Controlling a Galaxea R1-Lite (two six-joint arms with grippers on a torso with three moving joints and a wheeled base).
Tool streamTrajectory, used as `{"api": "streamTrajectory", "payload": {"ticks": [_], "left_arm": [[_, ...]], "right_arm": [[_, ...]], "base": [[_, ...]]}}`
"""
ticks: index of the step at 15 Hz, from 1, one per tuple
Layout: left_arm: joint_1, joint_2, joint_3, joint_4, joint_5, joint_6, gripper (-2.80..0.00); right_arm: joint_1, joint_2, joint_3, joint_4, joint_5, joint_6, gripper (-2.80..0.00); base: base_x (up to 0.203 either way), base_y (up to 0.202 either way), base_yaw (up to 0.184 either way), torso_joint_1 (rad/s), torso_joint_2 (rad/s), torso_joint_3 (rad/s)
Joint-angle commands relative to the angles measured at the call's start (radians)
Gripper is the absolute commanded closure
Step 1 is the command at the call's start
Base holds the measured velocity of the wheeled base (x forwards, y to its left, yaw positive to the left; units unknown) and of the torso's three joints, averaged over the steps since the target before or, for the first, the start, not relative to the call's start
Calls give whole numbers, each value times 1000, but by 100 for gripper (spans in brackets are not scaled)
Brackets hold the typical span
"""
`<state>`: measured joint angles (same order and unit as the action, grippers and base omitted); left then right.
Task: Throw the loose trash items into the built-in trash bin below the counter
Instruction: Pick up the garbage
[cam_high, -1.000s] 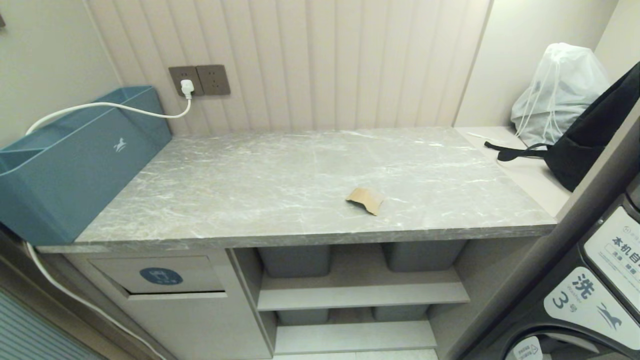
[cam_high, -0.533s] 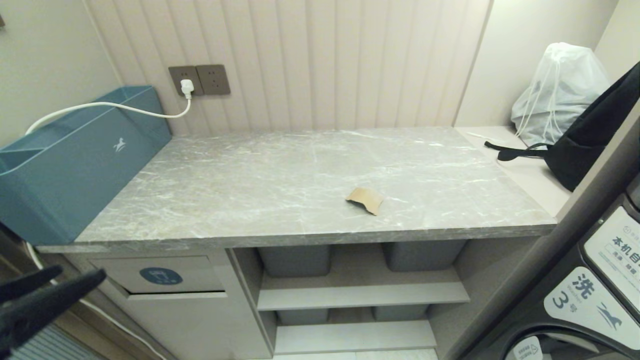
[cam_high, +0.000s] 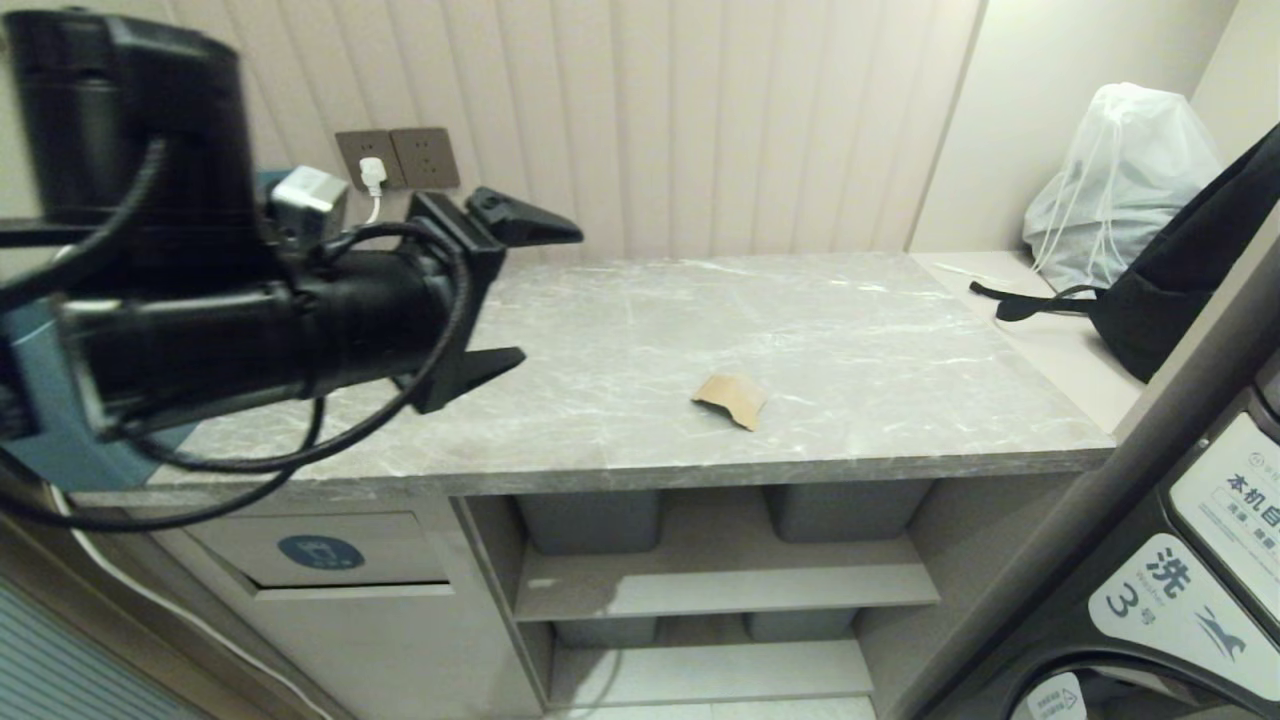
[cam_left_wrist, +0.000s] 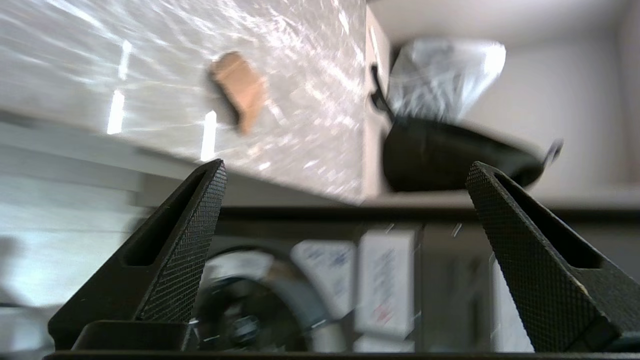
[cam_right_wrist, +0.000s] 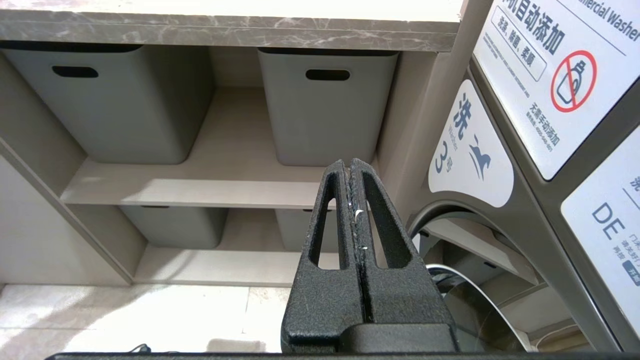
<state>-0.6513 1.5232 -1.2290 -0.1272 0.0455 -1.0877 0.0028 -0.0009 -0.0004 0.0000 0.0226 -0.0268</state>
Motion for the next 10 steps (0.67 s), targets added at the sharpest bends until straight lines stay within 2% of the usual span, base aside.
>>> {"api": "streamTrajectory", "payload": {"ticks": [1, 4, 6, 10], "left_arm": [[-55, 217, -147, 15, 50, -103, -280], [-91, 366, -404, 158, 99, -236, -280], [-99, 454, -529, 251, 112, -307, -280], [-130, 571, -572, 284, 121, -405, -280]], "right_arm": [[0, -1, 0, 0, 0, -1, 0], [0, -1, 0, 0, 0, -1, 0], [0, -1, 0, 0, 0, -1, 0], [0, -1, 0, 0, 2, -1, 0]], "base": [[0, 0, 0, 0, 0, 0], [0, 0, 0, 0, 0, 0], [0, 0, 0, 0, 0, 0], [0, 0, 0, 0, 0, 0]]}}
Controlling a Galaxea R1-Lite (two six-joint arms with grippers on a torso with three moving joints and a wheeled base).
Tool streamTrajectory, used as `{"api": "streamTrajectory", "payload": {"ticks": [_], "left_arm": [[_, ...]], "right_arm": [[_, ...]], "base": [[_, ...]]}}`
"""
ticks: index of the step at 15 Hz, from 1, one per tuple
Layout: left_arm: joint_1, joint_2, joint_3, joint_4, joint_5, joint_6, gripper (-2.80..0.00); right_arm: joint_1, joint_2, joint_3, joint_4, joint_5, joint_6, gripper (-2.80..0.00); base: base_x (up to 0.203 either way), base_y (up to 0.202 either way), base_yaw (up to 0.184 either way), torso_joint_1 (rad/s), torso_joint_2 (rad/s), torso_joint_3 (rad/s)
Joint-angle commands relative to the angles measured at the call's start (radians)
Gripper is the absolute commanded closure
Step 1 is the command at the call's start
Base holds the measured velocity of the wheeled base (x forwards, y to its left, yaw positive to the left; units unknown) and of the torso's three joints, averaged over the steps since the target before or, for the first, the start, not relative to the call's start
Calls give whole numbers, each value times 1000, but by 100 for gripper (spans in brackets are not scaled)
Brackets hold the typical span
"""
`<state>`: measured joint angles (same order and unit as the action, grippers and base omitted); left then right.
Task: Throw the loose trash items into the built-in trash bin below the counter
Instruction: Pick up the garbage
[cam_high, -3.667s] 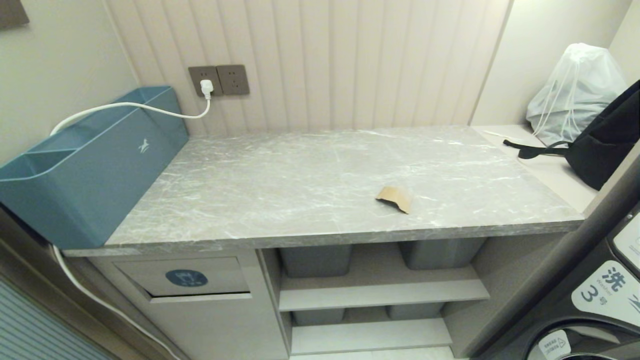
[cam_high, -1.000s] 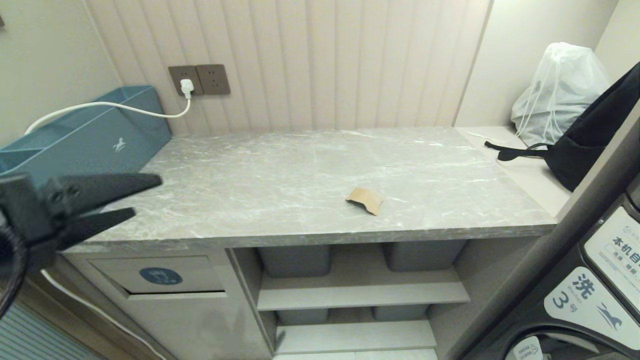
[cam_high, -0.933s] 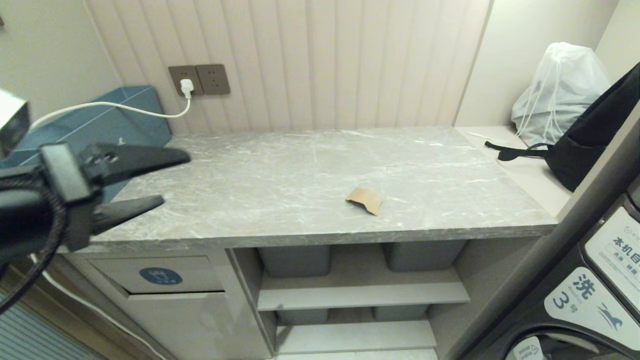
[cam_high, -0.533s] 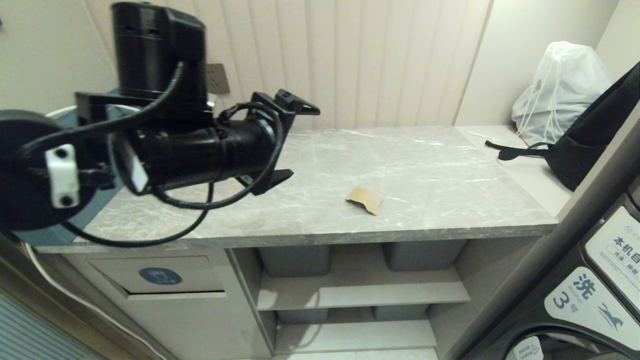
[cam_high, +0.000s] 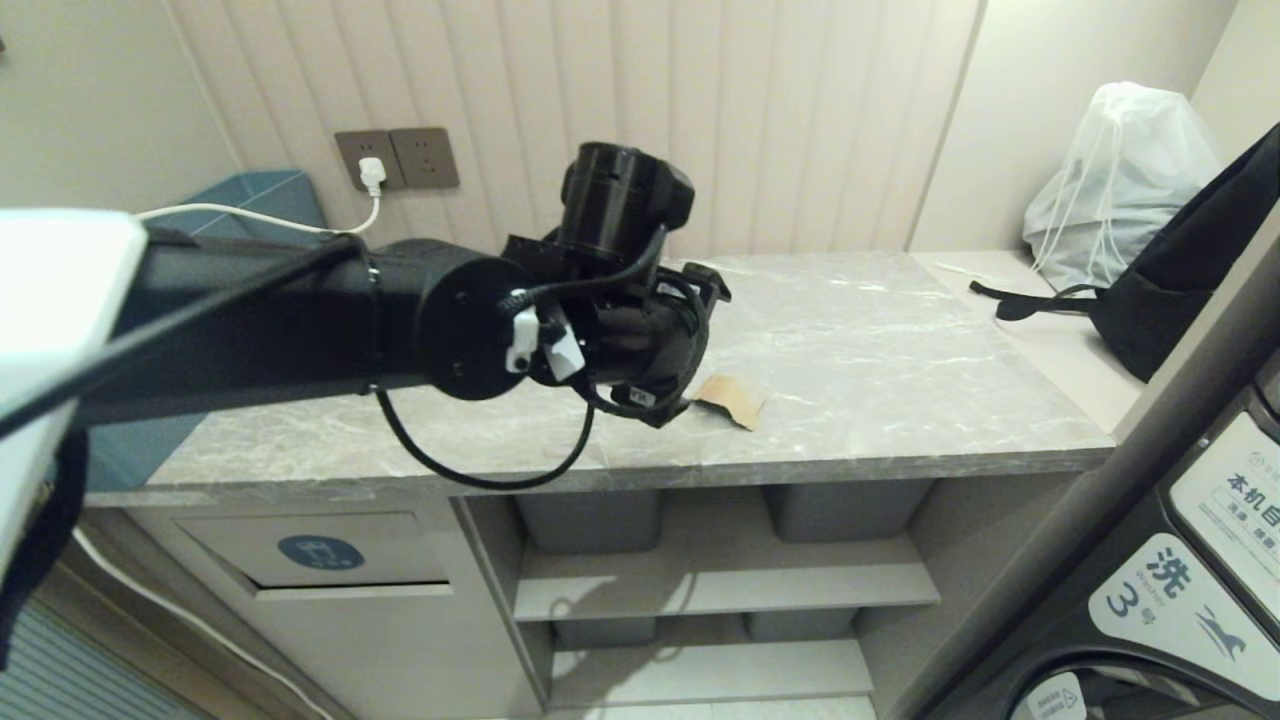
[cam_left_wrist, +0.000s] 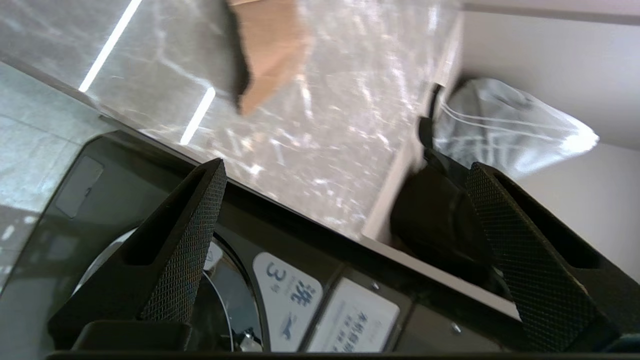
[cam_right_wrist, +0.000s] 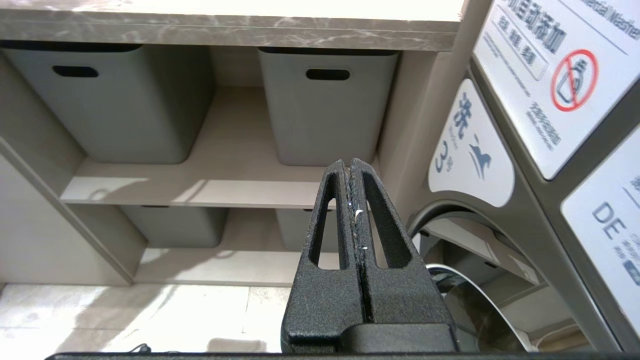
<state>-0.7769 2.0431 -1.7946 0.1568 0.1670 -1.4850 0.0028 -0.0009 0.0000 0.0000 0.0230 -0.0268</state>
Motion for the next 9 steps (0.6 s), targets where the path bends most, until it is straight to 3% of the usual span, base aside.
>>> {"api": "streamTrajectory", "payload": {"ticks": [1, 5, 9], "left_arm": [[-7, 77, -20, -2, 8, -17, -280], [-11, 181, -133, 5, 20, -18, -280], [-4, 218, -135, -16, 17, -17, -280]], "right_arm": [[0, -1, 0, 0, 0, -1, 0], [0, -1, 0, 0, 2, -1, 0], [0, -1, 0, 0, 0, -1, 0]], "base": [[0, 0, 0, 0, 0, 0], [0, 0, 0, 0, 0, 0], [0, 0, 0, 0, 0, 0]]}}
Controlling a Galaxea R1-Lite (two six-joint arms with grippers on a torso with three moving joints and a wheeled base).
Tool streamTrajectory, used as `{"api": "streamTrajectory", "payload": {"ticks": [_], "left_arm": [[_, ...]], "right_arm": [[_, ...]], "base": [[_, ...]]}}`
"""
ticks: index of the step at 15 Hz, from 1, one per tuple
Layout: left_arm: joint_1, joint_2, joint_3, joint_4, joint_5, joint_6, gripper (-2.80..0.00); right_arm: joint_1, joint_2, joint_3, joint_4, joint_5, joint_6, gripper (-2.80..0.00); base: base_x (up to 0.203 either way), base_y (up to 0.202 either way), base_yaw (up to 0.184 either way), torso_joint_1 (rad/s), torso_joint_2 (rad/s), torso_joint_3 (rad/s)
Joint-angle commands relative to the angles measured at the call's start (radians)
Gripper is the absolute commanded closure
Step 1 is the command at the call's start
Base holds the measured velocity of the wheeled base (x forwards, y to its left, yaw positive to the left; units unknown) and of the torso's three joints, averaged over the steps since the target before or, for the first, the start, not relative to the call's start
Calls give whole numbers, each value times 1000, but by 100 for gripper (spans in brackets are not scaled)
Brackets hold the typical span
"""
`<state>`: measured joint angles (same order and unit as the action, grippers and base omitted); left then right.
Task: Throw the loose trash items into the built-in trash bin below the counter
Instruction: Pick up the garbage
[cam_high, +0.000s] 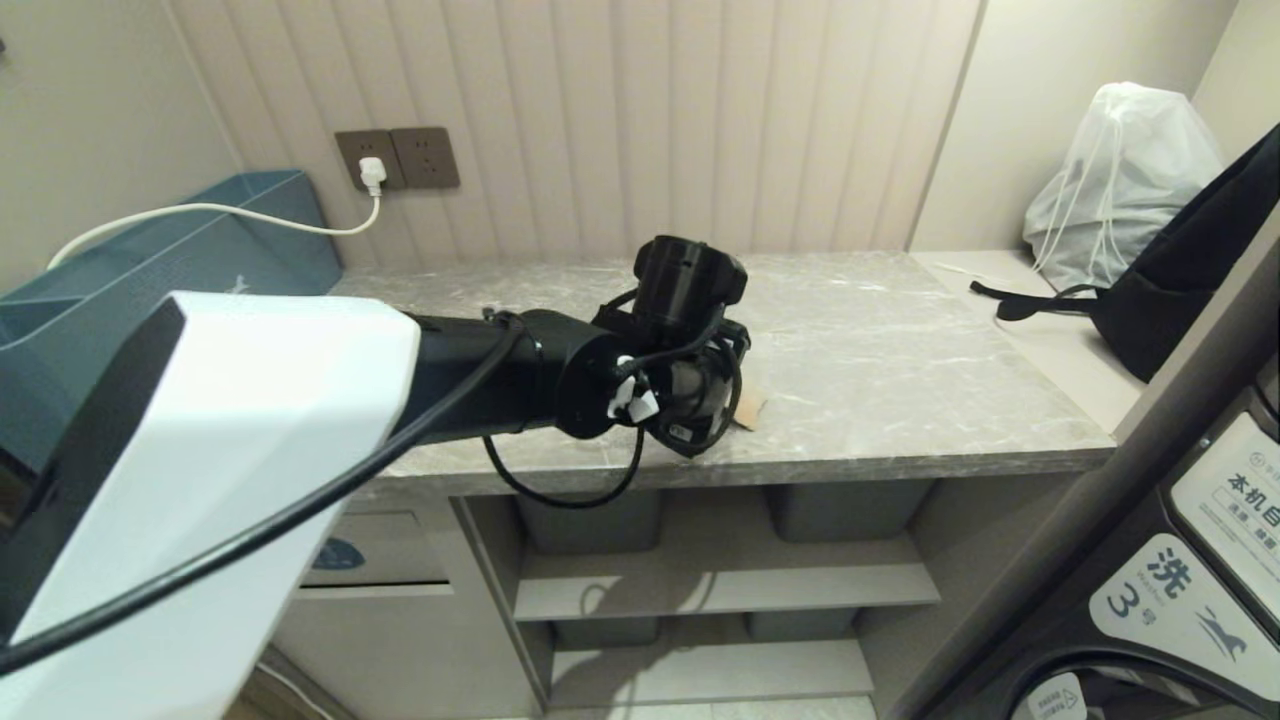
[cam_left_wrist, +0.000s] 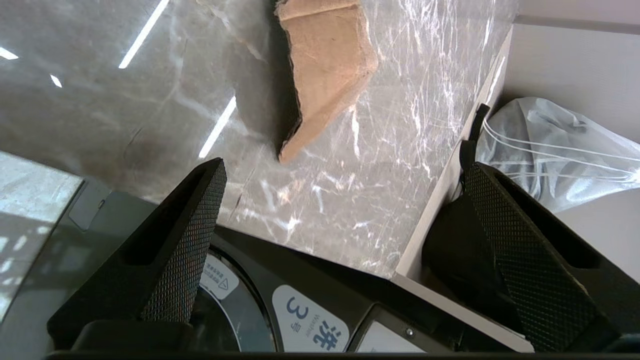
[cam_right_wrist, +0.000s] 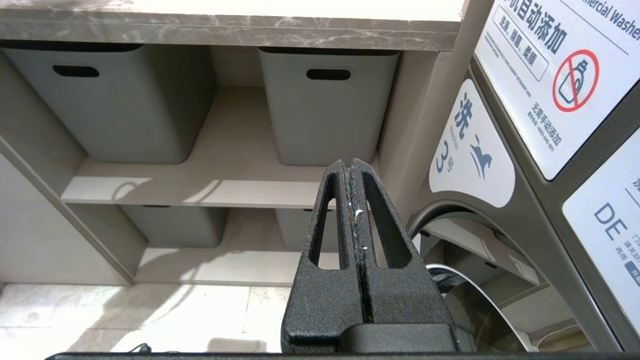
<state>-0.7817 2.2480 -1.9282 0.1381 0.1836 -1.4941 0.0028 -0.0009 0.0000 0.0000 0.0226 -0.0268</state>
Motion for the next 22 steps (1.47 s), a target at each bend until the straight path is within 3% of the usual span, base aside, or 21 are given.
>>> {"api": "streamTrajectory", "payload": {"ticks": [1, 3, 9, 12, 22], "left_arm": [[3, 23, -2, -22, 0, -10, -280], [11, 37, -2, -100, 0, -9, -280], [30, 71, -2, -128, -3, -8, -280], [44, 99, -2, -216, -4, -6, -280], [47, 140, -2, -350, -69, -7, -280]], "right_arm": [[0, -1, 0, 0, 0, -1, 0], [0, -1, 0, 0, 0, -1, 0], [0, -1, 0, 0, 0, -1, 0], [0, -1, 0, 0, 0, -1, 0], [0, -1, 0, 0, 0, -1, 0]], "base": [[0, 0, 0, 0, 0, 0], [0, 0, 0, 0, 0, 0], [0, 0, 0, 0, 0, 0], [0, 0, 0, 0, 0, 0], [0, 0, 0, 0, 0, 0]]}}
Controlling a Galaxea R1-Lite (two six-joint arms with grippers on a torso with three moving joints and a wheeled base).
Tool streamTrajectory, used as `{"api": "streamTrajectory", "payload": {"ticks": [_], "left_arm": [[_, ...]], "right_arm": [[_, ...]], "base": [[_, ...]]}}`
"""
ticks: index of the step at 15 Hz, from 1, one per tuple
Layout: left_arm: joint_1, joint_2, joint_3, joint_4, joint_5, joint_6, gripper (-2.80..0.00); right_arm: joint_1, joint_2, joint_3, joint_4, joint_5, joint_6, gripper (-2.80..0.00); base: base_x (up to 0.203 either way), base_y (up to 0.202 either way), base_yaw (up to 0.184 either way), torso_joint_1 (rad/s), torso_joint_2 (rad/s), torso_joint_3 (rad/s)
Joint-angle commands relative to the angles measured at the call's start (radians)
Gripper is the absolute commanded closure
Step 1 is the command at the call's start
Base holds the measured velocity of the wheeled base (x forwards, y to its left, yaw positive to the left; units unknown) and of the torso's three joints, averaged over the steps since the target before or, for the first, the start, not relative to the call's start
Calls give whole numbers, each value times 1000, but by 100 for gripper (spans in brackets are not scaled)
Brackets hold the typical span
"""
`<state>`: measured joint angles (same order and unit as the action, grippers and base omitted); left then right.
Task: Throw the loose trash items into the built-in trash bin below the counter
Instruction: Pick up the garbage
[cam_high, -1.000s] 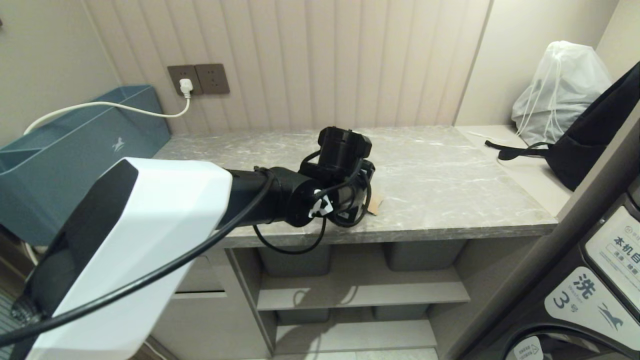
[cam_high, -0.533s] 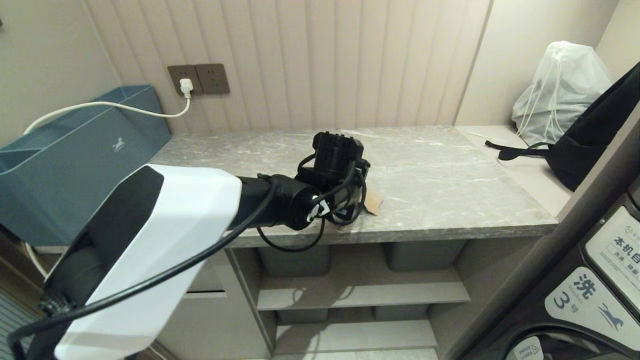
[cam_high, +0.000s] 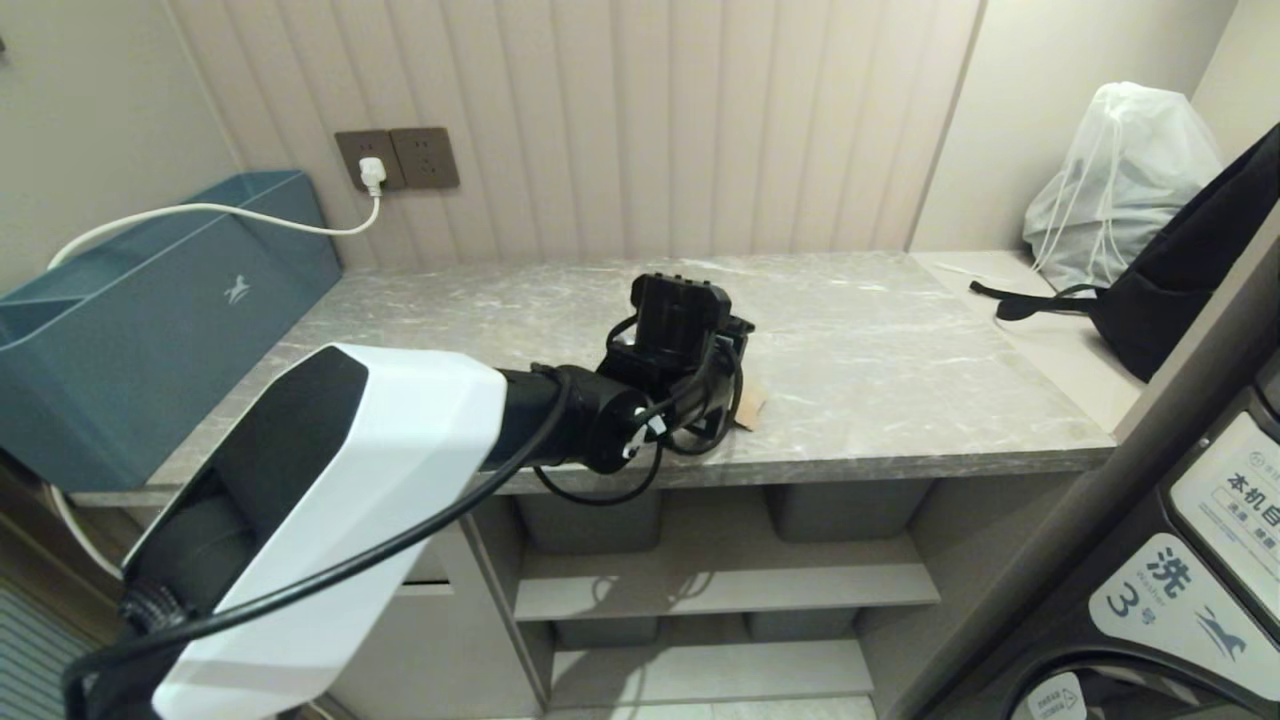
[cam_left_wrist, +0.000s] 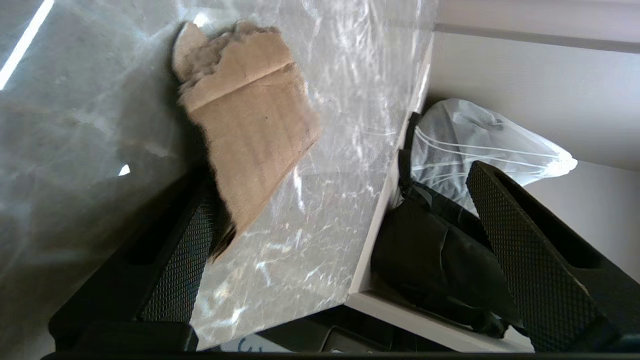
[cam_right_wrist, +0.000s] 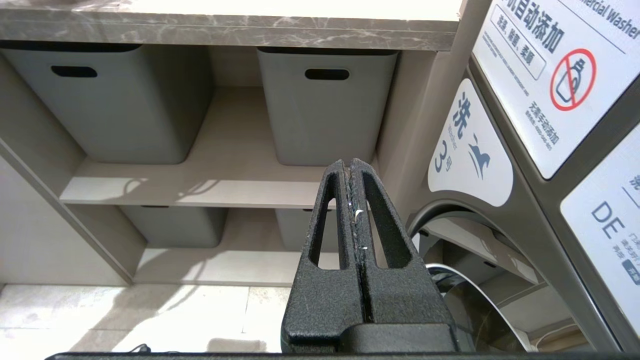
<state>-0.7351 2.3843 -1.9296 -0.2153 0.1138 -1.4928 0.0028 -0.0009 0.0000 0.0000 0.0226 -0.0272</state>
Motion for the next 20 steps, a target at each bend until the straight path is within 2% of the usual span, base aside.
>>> {"api": "streamTrajectory", "payload": {"ticks": [1, 3, 12, 13, 20], "left_arm": [[0, 9, -1, -32, 1, -9, -280], [0, 22, -1, -71, -2, -9, -280], [0, 58, -2, -93, 3, -3, -280], [0, 58, 0, -93, 1, -3, 0], [0, 49, -2, -91, 2, -3, 0]], "right_arm": [[0, -1, 0, 0, 0, 0, 0], [0, -1, 0, 0, 0, 0, 0], [0, -1, 0, 0, 0, 0, 0], [0, -1, 0, 0, 1, 0, 0], [0, -1, 0, 0, 0, 0, 0]], "base": [[0, 0, 0, 0, 0, 0], [0, 0, 0, 0, 0, 0], [0, 0, 0, 0, 0, 0], [0, 0, 0, 0, 0, 0], [0, 0, 0, 0, 0, 0]]}}
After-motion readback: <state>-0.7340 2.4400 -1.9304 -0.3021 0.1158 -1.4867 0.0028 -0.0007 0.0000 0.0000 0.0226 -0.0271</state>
